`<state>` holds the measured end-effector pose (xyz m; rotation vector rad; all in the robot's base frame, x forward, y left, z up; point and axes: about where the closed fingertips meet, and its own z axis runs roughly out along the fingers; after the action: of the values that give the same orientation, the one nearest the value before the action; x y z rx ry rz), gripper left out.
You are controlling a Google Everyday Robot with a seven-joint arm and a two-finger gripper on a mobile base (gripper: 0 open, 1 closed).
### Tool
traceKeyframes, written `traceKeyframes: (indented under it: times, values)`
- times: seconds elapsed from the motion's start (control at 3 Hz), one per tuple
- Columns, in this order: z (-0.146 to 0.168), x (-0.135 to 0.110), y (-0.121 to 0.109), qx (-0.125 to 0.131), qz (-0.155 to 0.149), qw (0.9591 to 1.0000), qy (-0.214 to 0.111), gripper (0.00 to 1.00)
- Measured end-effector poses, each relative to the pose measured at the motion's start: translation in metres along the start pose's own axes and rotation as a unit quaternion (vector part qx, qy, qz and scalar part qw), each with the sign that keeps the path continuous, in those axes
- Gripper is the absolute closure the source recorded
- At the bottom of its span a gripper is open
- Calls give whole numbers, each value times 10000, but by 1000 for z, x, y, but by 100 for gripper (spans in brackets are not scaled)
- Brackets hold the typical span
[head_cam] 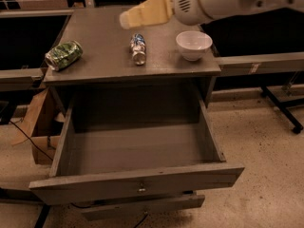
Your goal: Place redbull can into top drawer
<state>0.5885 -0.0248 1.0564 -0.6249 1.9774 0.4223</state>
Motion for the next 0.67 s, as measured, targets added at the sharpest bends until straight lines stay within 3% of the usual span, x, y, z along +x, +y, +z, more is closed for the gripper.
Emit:
traceKeyframes:
  times: [0.33,0.67]
  values:
    - [50,-14,24,-28,148,9998,-135,0]
    - [97,-23,39,-131,195,9997,-49,0]
